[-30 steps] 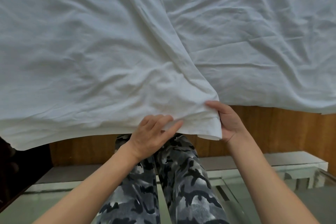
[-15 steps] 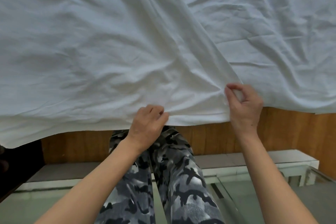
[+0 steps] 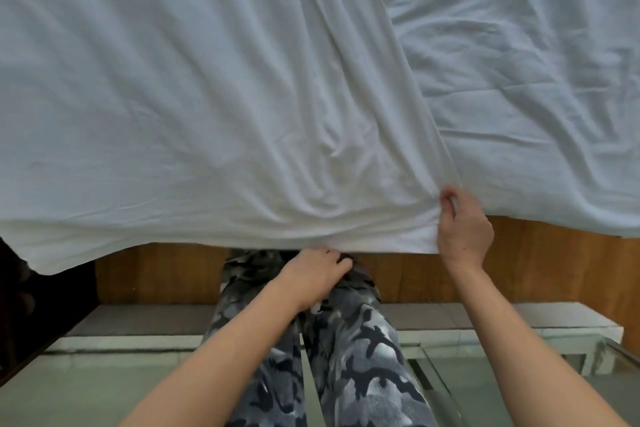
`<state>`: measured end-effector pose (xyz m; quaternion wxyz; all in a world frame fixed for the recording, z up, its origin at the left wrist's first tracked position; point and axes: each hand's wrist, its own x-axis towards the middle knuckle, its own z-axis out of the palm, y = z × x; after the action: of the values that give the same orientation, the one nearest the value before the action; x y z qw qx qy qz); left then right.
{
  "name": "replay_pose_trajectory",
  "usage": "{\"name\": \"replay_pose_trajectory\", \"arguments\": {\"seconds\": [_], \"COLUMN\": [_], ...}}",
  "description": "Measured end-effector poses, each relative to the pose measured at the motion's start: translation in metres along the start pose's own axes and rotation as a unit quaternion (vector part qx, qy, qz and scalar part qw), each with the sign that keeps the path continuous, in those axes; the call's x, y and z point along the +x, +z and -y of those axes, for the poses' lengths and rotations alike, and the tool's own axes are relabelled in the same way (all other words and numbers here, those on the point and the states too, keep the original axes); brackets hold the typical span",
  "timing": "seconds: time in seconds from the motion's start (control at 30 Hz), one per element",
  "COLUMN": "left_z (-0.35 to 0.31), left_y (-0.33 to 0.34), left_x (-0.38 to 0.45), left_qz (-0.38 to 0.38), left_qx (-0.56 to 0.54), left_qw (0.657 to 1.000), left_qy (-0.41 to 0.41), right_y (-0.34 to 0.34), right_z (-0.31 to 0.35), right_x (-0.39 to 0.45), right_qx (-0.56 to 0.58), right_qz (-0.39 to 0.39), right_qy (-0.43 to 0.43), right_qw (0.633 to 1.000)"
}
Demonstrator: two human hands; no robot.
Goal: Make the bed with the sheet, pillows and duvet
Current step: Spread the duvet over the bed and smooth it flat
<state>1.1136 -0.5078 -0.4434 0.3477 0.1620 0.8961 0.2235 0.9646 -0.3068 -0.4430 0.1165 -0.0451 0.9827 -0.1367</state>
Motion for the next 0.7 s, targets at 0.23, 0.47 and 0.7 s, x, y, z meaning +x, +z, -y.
{"name": "replay_pose_trajectory", "arguments": {"seconds": [0.23,0.47,0.7], "left_z": [0.027,0.126,0.165], "left_y": [0.0,-0.069,-0.109], "left_x": [-0.033,-0.062,-0.037], "left_qz": [-0.168,-0.468,-0.446], "left_qx": [-0.103,-0.004,0.084], "left_qw": [0.98,0.871,0.886], "left_qy": [-0.038,-0.15,-0.097], "right_y": [0.012,0.019,0.027], "right_z": [0.057,0.112,0.106], "right_x": [-0.004,0.056,0.075], "right_qx": [-0.01,0.094,0.032], "right_qz": [-0.059,-0.121,-0.025], "right_qy": [0.056,0.116,0.039], "right_qw": [0.997,0.981,0.998]}}
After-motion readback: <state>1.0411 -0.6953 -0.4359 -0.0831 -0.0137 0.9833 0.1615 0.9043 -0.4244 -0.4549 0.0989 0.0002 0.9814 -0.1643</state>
